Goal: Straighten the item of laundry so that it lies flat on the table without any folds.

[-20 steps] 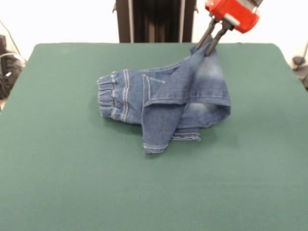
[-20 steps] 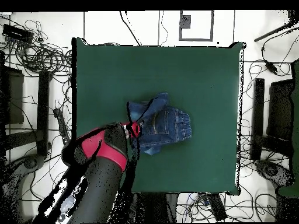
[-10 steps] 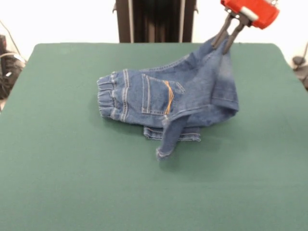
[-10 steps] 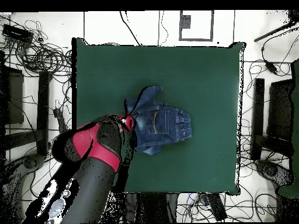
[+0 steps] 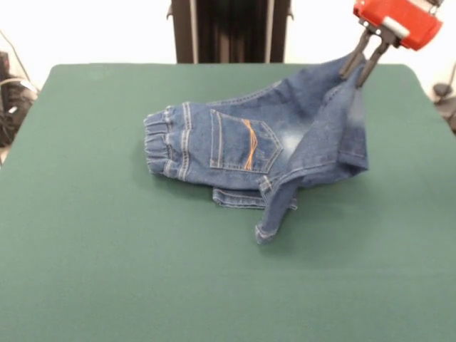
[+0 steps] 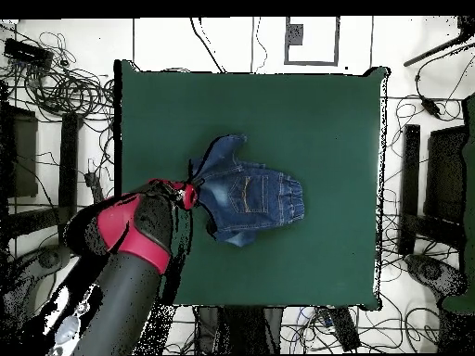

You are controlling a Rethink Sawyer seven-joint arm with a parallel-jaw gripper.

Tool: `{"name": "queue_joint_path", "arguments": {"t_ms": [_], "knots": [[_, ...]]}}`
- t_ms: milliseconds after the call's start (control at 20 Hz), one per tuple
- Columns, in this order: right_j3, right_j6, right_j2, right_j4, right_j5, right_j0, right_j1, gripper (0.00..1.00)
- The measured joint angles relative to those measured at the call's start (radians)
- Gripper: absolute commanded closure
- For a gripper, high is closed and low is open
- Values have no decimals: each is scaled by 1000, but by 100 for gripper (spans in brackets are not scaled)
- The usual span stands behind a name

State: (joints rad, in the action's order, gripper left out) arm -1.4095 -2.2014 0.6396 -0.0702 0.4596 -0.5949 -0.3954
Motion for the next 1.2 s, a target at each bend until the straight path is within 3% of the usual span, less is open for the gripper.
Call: {"name": "queue_joint_path", "arguments": {"t_ms": [450, 750, 1200], "knots": [[2, -76, 44, 40, -55, -47, 87, 100], [2, -130, 68, 113, -117, -68, 129, 100], [10, -180, 131, 199, -113, -93, 177, 100]]}}
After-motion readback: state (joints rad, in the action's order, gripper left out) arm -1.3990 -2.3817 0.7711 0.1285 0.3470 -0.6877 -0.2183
